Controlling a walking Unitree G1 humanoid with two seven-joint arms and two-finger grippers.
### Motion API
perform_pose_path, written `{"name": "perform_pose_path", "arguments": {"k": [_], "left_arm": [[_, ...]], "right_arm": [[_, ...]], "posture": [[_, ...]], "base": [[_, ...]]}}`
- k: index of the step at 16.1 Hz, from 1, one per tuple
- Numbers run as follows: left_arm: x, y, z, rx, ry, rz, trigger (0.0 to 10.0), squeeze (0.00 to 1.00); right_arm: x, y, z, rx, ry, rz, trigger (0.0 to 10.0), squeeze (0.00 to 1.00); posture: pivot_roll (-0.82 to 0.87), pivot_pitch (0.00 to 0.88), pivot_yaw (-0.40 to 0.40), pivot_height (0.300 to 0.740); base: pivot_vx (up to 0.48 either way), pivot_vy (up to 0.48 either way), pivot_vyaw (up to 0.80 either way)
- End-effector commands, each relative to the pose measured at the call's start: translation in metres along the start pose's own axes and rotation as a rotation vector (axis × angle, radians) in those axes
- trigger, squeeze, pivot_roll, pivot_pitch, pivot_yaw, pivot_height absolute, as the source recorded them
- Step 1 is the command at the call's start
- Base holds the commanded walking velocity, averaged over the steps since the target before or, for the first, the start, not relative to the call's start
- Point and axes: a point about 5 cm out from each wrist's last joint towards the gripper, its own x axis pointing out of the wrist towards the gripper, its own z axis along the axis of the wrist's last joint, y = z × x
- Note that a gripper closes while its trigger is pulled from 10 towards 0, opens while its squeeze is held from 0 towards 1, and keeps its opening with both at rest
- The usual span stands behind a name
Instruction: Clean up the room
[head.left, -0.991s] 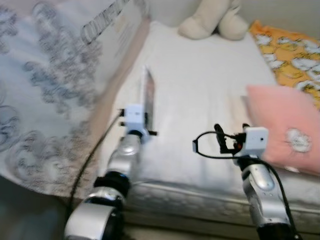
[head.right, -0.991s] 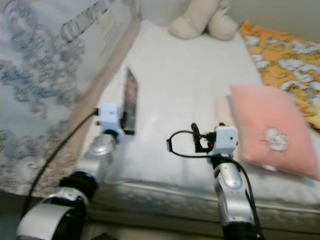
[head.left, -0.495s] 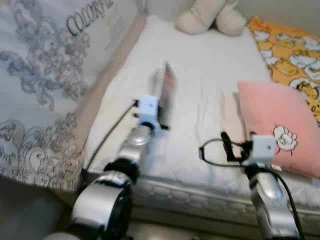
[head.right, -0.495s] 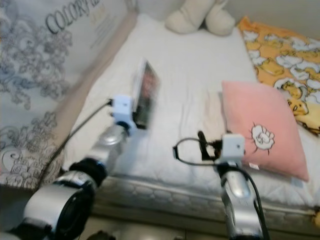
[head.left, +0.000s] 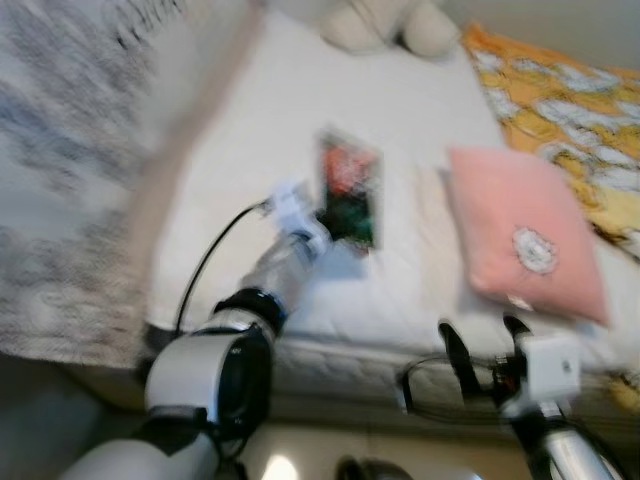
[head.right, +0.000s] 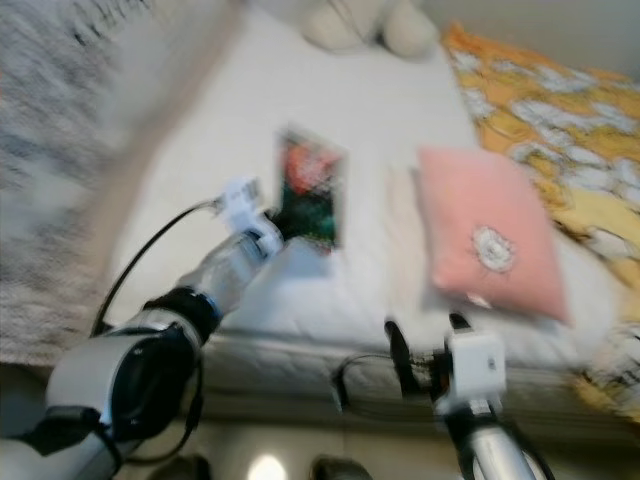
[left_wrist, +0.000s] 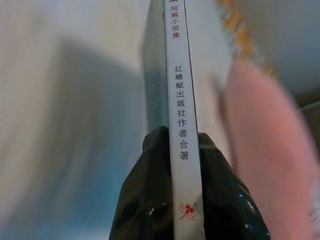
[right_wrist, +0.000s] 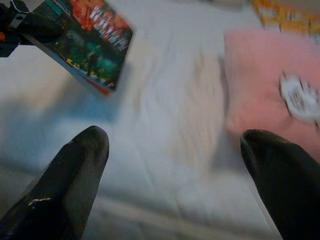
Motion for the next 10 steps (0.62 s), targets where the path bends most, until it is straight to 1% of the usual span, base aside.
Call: {"name": "perform_pose_path", "arguments": {"k": [1,2,3,4,5,6,7,8,10], "left_arm": [[0.001,-0.013,-0.014,0.005,0.056,-0.048,10.0,0.0],[0.0,-0.011,-0.016,0.023,0.063,-0.051,10.0,0.0],[0.0,-0.001,-0.01,0.11,0.046,-0.007,10.0,0.0],[-0.001,0.007,0.003,0.231,0.012,0.052,10.0,0.0],[-0.001,0.013,0.019,0.312,-0.033,0.099,10.0,0.0],[-0.002,0.015,0.029,0.378,-0.059,0.124,10.0,0.0],[-0.003,0.019,0.04,0.411,-0.078,0.145,10.0,0.0],[-0.003,0.021,0.044,0.42,-0.081,0.152,10.0,0.0],[-0.008,0.036,0.056,0.483,-0.092,0.224,10.0,0.0]], "right_arm": [[-0.004,0.006,0.007,-0.02,-0.006,0.04,10.0,0.0],[-0.012,0.007,0.01,-0.031,0.012,0.046,10.0,0.0],[-0.015,0.009,0.011,-0.014,0.023,0.035,10.0,0.0],[-0.014,0.011,0.013,-0.004,0.021,0.036,10.0,0.0],[-0.014,0.014,0.015,0.006,0.02,0.044,10.0,0.0],[-0.013,0.016,0.017,0.014,0.023,0.05,10.0,0.0],[-0.011,0.018,0.017,0.018,0.025,0.057,10.0,0.0],[-0.01,0.018,0.017,0.021,0.027,0.058,10.0,0.0],[-0.007,0.02,0.014,0.027,0.037,0.062,10.0,0.0]], "posture": [[-0.37,0.234,-0.129,0.74],[-0.37,0.243,-0.137,0.74],[-0.37,0.253,-0.136,0.74],[-0.37,0.253,-0.136,0.74],[-0.35,0.251,-0.136,0.74],[-0.34,0.25,-0.133,0.74],[-0.33,0.243,-0.127,0.74],[-0.32,0.243,-0.126,0.74],[-0.31,0.237,-0.122,0.74]], "base": [[0.0,0.0,0.0],[0.0,0.0,0.0],[0.0,0.0,0.0],[0.0,0.0,0.0],[0.0,0.0,0.0],[0.0,0.0,0.0],[0.0,0.0,0.0],[0.0,0.0,0.0],[0.0,0.0,0.0]]}}
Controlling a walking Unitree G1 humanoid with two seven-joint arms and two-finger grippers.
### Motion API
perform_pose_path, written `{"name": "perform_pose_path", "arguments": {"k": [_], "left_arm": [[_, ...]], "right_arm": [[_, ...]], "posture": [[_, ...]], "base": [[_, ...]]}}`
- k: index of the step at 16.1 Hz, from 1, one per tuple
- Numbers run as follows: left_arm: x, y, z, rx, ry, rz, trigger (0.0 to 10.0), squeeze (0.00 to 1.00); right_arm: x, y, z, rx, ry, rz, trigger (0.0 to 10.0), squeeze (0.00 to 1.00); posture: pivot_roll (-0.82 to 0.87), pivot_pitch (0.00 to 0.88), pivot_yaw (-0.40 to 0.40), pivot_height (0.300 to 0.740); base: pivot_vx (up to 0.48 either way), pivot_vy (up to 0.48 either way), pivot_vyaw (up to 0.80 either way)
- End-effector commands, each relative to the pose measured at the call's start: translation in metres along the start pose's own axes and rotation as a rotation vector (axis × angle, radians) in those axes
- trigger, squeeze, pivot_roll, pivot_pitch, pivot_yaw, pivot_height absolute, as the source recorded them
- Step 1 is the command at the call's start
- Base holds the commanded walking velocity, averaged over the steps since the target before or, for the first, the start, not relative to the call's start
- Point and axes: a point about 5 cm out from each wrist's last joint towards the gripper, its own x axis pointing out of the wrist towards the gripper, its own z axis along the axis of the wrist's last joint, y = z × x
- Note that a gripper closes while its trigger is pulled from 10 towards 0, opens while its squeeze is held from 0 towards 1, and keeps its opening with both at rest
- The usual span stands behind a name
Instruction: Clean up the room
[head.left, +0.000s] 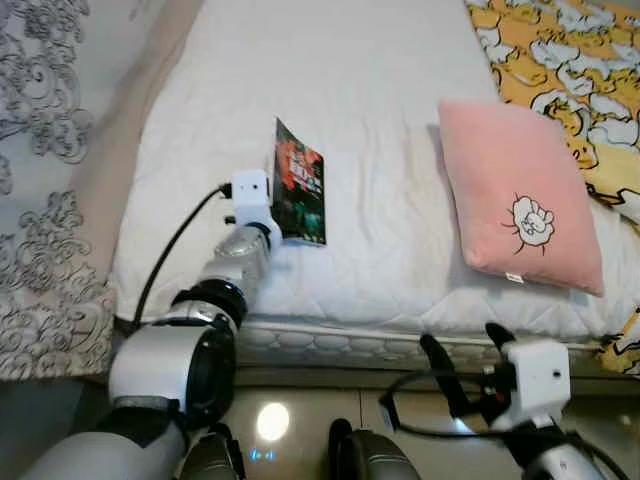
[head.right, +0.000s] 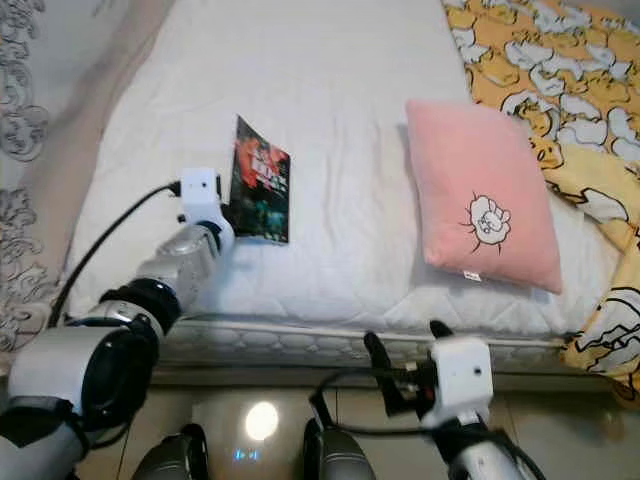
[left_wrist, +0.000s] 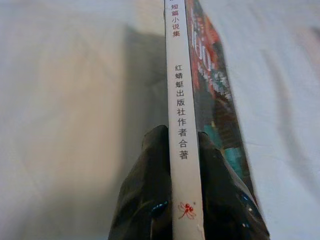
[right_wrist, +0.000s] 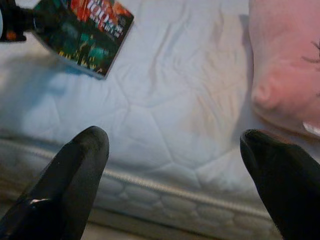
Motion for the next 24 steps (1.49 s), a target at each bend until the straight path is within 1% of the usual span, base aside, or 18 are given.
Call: {"name": "perform_pose_path", "arguments": {"k": [1,3,6,7,9,11,12,15,17,18,19,20,21,22,23,24], "left_arm": [[0.001,0.006,0.006,0.08,0.0,0.031,10.0,0.0],[0.0,0.012,0.008,0.189,0.005,0.037,10.0,0.0],[0.0,0.017,0.009,0.246,0.004,0.069,10.0,0.0],[-0.001,0.021,0.005,0.284,0.022,0.089,10.0,1.0],[-0.002,0.026,0.001,0.314,0.051,0.113,10.0,1.0],[-0.001,0.025,0.002,0.304,0.055,0.101,10.0,1.0],[-0.001,0.024,0.001,0.313,0.065,0.093,10.0,1.0],[-0.002,0.029,0.002,0.327,0.064,0.113,10.0,1.0],[-0.002,0.031,0.002,0.345,0.065,0.124,10.0,1.0],[-0.003,0.036,0.002,0.399,0.062,0.147,10.0,1.0],[-0.004,0.045,0.006,0.487,0.039,0.178,10.0,1.0],[-0.004,0.045,0.006,0.491,0.037,0.167,10.0,1.0],[-0.004,0.043,0.005,0.497,0.039,0.154,10.0,1.0],[-0.004,0.04,0.004,0.534,0.03,0.14,10.0,1.0],[-0.004,0.039,0.005,0.569,0.015,0.146,10.0,1.0],[-0.004,0.04,0.011,0.58,-0.032,0.162,10.0,1.0]], "right_arm": [[-0.003,0.0,-0.003,0.003,0.033,-0.004,10.0,0.0],[-0.003,-0.001,-0.006,0.004,0.045,-0.007,10.0,0.0],[0.0,0.001,-0.006,0.009,0.044,-0.002,10.0,0.0],[0.002,0.001,-0.007,0.01,0.042,-0.001,10.0,0.0],[0.005,0.001,-0.008,0.014,0.043,0.0,10.0,0.0],[0.008,0.001,-0.01,0.015,0.045,0.002,10.0,0.0],[0.009,0.002,-0.011,0.025,0.048,-0.001,10.0,0.0],[0.005,0.008,-0.016,0.035,0.064,0.01,10.0,0.0],[0.007,0.005,-0.018,0.023,0.066,0.015,10.0,0.0],[0.013,0.001,-0.017,0.015,0.058,0.011,10.0,0.0],[0.025,-0.003,-0.012,-0.002,0.019,0.008,10.0,0.0],[0.03,-0.006,-0.009,-0.003,-0.001,-0.004,10.0,0.0],[0.035,-0.008,-0.008,-0.003,-0.012,-0.01,10.0,0.0],[0.043,-0.011,-0.008,-0.005,-0.023,-0.014,10.0,0.0],[0.05,-0.012,-0.007,-0.009,-0.031,-0.011,10.0,0.0],[0.055,-0.012,-0.004,-0.012,-0.052,-0.006,10.0,0.0]], "posture": [[-0.31,0.236,-0.121,0.74],[-0.3,0.228,-0.118,0.74],[-0.29,0.221,-0.118,0.74],[-0.28,0.216,-0.112,0.74],[-0.27,0.211,-0.107,0.74],[-0.26,0.208,-0.1,0.74],[-0.26,0.203,-0.099,0.74],[-0.26,0.179,-0.092,0.74],[-0.26,0.156,-0.095,0.74],[-0.26,0.125,-0.09,0.74],[-0.25,0.09,-0.072,0.74],[-0.22,0.051,-0.063,0.74],[-0.21,0.042,-0.06,0.74],[-0.2,0.017,-0.06,0.74],[-0.19,0.004,-0.059,0.74],[-0.17,0.0,-0.058,0.74]], "base": [[0.0,0.0,0.0],[0.0,0.0,0.0],[0.0,0.0,0.0],[0.0,0.0,0.0],[0.0,0.0,0.0],[0.0,0.0,0.0],[0.0,0.0,0.0],[0.0,0.0,0.0],[0.0,0.0,0.0],[0.0,0.0,0.0],[0.0,0.0,0.0],[0.0,0.0,0.0],[0.0,0.0,0.0],[0.0,0.0,0.0],[0.0,0.0,0.0],[0.0,0.0,0.0]]}}
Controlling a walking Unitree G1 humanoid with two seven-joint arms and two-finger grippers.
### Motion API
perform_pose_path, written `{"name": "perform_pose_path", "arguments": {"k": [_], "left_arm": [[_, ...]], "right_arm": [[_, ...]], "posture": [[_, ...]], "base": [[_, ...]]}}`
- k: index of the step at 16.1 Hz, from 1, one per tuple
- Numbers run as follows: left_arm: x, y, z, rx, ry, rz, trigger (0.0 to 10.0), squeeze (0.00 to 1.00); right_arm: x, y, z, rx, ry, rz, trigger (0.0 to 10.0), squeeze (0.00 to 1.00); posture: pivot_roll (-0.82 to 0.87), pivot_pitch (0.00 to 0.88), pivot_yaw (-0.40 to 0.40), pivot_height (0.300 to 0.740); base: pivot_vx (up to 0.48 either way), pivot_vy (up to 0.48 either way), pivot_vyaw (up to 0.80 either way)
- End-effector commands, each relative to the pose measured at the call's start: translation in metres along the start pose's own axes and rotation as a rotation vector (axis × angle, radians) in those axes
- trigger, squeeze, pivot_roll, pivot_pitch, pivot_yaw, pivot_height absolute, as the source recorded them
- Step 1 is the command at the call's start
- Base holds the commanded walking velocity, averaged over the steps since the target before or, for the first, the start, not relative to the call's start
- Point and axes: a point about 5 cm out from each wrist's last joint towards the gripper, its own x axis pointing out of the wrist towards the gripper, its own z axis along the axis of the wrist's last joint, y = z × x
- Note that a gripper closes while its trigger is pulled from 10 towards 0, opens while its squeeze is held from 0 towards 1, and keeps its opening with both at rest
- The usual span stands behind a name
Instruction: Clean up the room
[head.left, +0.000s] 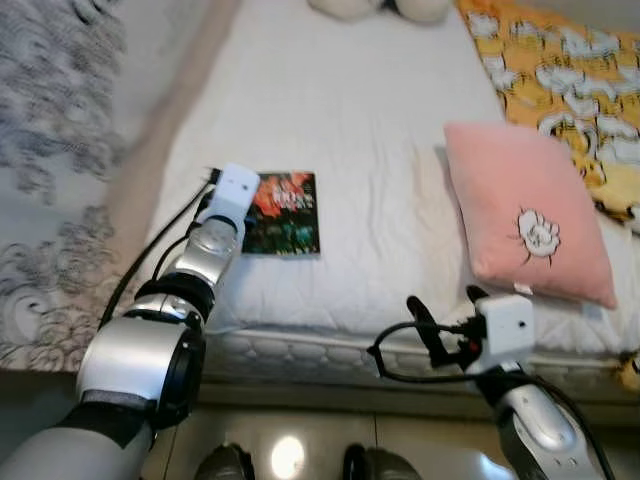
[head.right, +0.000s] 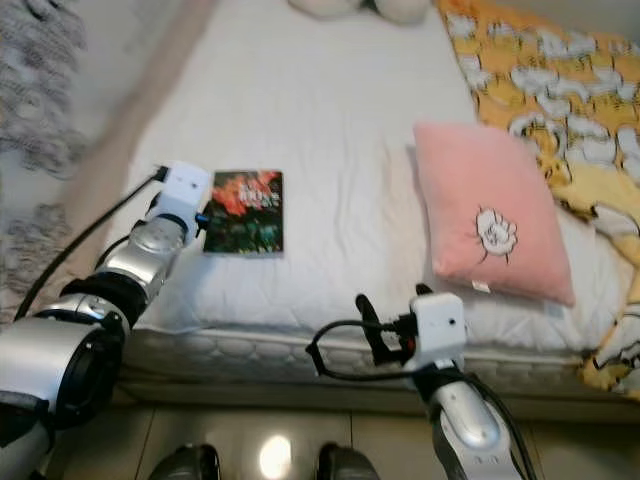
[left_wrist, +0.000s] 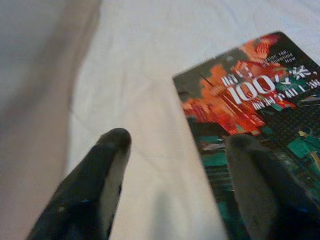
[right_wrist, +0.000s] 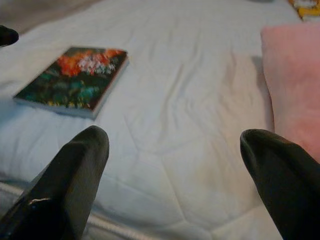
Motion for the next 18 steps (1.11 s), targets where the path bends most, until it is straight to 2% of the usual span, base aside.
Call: {"name": "perform_pose_path", "arguments": {"k": [1,2,3,5,6,7,8,9,10,11,12,15,16,18], "left_arm": [[0.0,0.002,0.012,0.013,-0.101,0.019,10.0,1.0],[-0.001,-0.001,0.021,0.047,-0.187,0.006,10.0,1.0],[-0.004,-0.003,0.02,0.004,-0.23,-0.018,10.0,1.0],[-0.007,-0.001,0.008,-0.164,-0.226,-0.062,10.0,1.0],[-0.013,0.003,-0.005,-0.279,-0.263,-0.071,10.0,1.0],[-0.02,0.002,-0.017,-0.334,-0.279,-0.073,10.0,1.0],[-0.026,-0.006,-0.023,-0.389,-0.304,-0.071,10.0,1.0],[-0.03,-0.019,-0.025,-0.446,-0.301,-0.087,10.0,1.0],[-0.03,-0.025,-0.025,-0.445,-0.304,-0.102,10.0,1.0],[-0.033,-0.041,-0.02,-0.479,-0.299,-0.151,10.0,1.0],[-0.034,-0.047,-0.017,-0.48,-0.303,-0.178,10.0,1.0],[-0.037,-0.056,-0.012,-0.457,-0.313,-0.234,10.0,1.0],[-0.036,-0.056,-0.014,-0.474,-0.293,-0.224,10.0,1.0],[-0.038,-0.058,-0.013,-0.454,-0.307,-0.225,10.0,1.0]], "right_arm": [[0.007,-0.004,0.003,-0.004,-0.033,-0.017,10.0,0.0],[0.016,-0.006,0.009,-0.012,-0.073,-0.033,10.0,0.0],[0.024,-0.018,0.018,-0.008,-0.133,-0.121,10.0,0.0],[0.035,-0.039,0.025,0.031,-0.179,-0.254,10.0,0.0],[0.04,-0.057,0.023,-0.006,-0.157,-0.382,10.0,0.0],[0.046,-0.055,0.021,-0.023,-0.148,-0.35,10.0,0.0],[0.049,-0.053,0.015,0.039,-0.149,-0.337,10.0,1.0],[0.051,-0.054,0.004,0.098,-0.123,-0.365,10.0,1.0],[0.052,-0.054,0.001,0.095,-0.113,-0.371,10.0,1.0],[0.055,-0.053,-0.002,0.074,-0.114,-0.367,10.0,1.0],[0.057,-0.053,-0.002,0.065,-0.119,-0.372,10.0,1.0],[0.061,-0.055,0.0,0.049,-0.143,-0.377,10.0,1.0],[0.062,-0.056,0.001,0.039,-0.155,-0.37,10.0,1.0],[0.06,-0.06,0.001,0.015,-0.16,-0.37,10.0,1.0]], "posture": [[-0.15,0.0,-0.049,0.74],[-0.14,0.0,-0.039,0.74],[-0.11,0.0,-0.025,0.74],[-0.08,0.0,-0.006,0.74],[-0.06,0.0,0.004,0.74],[-0.04,0.0,0.005,0.74],[-0.02,0.0,0.001,0.74],[-0.01,0.0,0.003,0.74],[-0.01,0.0,0.006,0.74],[-0.01,0.0,0.017,0.74],[-0.02,0.0,0.026,0.74],[-0.04,0.0,0.039,0.74],[-0.04,0.0,0.036,0.74],[-0.04,0.0,0.02,0.74]], "base": [[0.0,0.0,0.0],[0.0,0.0,0.0],[0.0,0.0,0.0],[0.0,0.0,0.0],[0.0,0.0,0.0],[0.0,0.0,0.0],[0.0,-0.428,0.0],[0.0,-0.416,0.0],[0.0,-0.416,0.0],[0.0,-0.416,0.0],[0.0,-0.416,0.0],[0.0,-0.416,0.0],[0.0,-0.416,0.0],[0.133,-0.405,0.0]]}}
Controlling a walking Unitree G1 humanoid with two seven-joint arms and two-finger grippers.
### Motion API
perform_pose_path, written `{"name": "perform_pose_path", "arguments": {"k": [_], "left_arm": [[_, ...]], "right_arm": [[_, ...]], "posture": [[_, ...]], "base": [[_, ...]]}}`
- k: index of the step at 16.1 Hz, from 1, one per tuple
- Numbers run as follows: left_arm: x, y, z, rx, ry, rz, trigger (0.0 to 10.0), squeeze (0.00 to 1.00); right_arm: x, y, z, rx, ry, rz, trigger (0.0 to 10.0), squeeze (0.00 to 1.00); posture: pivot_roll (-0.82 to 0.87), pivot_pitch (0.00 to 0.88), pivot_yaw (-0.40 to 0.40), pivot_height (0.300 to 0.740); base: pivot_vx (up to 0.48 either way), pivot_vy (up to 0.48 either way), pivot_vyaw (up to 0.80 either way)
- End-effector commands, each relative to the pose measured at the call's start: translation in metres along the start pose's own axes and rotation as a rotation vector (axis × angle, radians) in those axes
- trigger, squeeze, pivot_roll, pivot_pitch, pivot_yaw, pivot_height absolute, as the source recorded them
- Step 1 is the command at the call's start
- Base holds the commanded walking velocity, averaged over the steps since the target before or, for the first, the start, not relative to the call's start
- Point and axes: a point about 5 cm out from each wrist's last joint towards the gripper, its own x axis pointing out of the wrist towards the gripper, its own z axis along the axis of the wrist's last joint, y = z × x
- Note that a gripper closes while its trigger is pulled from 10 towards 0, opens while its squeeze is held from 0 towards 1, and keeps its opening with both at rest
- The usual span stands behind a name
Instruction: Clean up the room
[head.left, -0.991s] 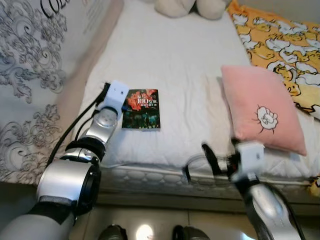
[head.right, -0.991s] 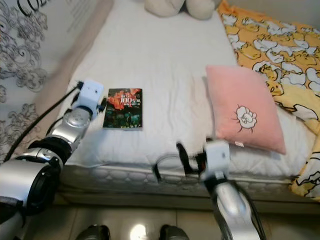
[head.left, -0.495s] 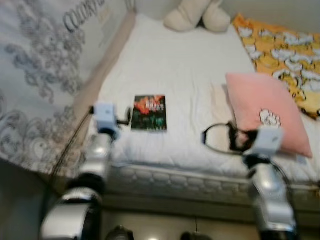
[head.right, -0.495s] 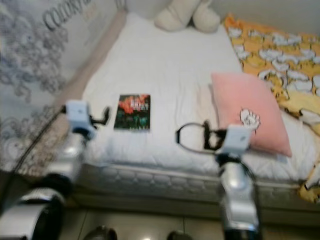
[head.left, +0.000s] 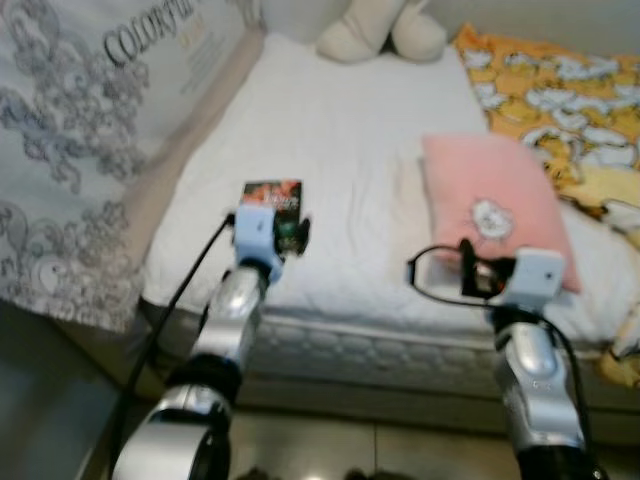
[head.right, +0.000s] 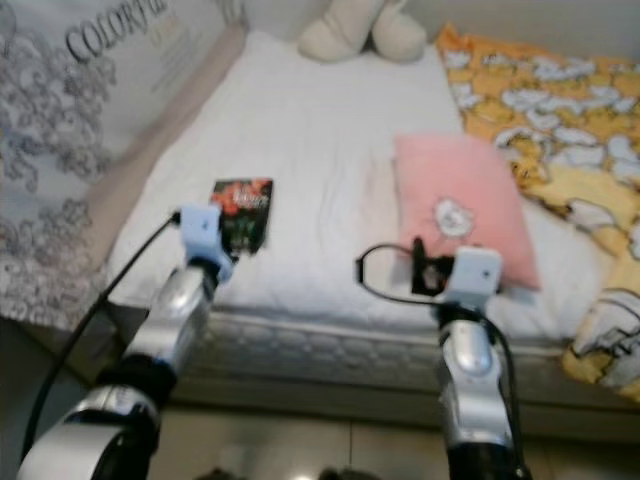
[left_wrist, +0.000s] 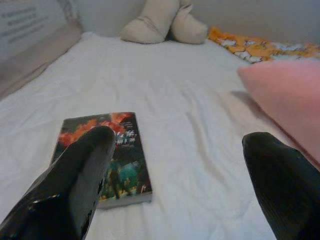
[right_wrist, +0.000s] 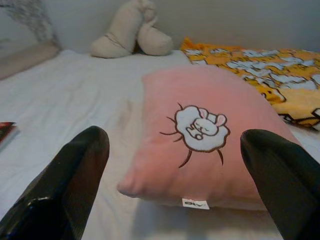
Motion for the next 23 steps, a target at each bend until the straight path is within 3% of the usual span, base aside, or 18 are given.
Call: {"name": "perform_pose_path", "arguments": {"k": [1,3,7,9,11,14,16,17,18,19,23], "left_arm": [[0.001,-0.001,0.004,0.023,-0.018,-0.005,10.0,1.0],[0.0,0.002,0.0,-0.005,0.003,0.032,10.0,1.0],[-0.005,-0.002,-0.001,0.041,-0.01,-0.016,10.0,1.0],[-0.009,0.0,-0.012,-0.018,0.031,0.004,10.0,1.0],[-0.011,-0.013,-0.016,-0.1,0.04,-0.037,10.0,1.0],[-0.01,-0.017,-0.011,-0.013,0.02,-0.047,10.0,1.0],[-0.009,-0.011,-0.004,-0.023,-0.016,-0.043,10.0,1.0],[-0.009,-0.008,-0.004,0.01,-0.014,-0.004,10.0,1.0],[-0.009,-0.006,-0.006,-0.007,0.002,0.022,10.0,0.0],[-0.008,-0.007,-0.002,0.007,-0.008,0.004,10.0,0.0],[0.001,-0.011,0.01,0.019,-0.033,0.036,10.0,0.0]], "right_arm": [[0.0,-0.008,0.002,-0.033,-0.014,-0.009,10.0,1.0],[0.001,-0.02,-0.002,-0.049,-0.005,-0.043,10.0,1.0],[0.002,-0.011,-0.002,-0.07,-0.01,0.008,10.0,1.0],[0.001,-0.006,-0.004,-0.063,-0.003,0.027,10.0,1.0],[-0.006,-0.001,-0.011,-0.089,0.022,0.08,10.0,1.0],[-0.004,0.0,-0.011,-0.096,0.017,0.095,10.0,1.0],[-0.001,0.004,-0.008,-0.073,0.002,0.108,10.0,1.0],[-0.001,0.004,-0.013,-0.08,0.02,0.094,10.0,1.0],[0.0,0.004,-0.015,-0.06,0.038,0.078,10.0,1.0],[0.001,0.009,-0.013,-0.056,0.032,0.093,10.0,0.0],[0.006,0.023,-0.013,-0.043,0.024,0.123,10.0,0.0]], "posture": [[-0.03,0.0,0.005,0.74],[-0.03,0.0,0.003,0.74],[-0.02,0.0,-0.007,0.74],[-0.02,0.0,-0.028,0.74],[-0.01,0.0,-0.049,0.74],[-0.01,0.0,-0.04,0.74],[0.0,0.0,-0.03,0.74],[0.0,0.0,-0.026,0.74],[0.0,0.0,-0.02,0.74],[0.01,0.0,-0.016,0.74],[0.03,0.0,0.002,0.74]], "base": [[0.311,-0.36,0.0],[0.343,-0.332,0.0],[0.345,-0.33,0.0],[0.341,-0.334,0.0],[0.3,-0.371,0.0],[0.329,-0.346,0.0],[0.42,-0.127,0.0],[0.0,0.0,0.0],[0.0,0.0,0.0],[0.0,0.0,0.0],[0.437,0.0,0.0]]}}
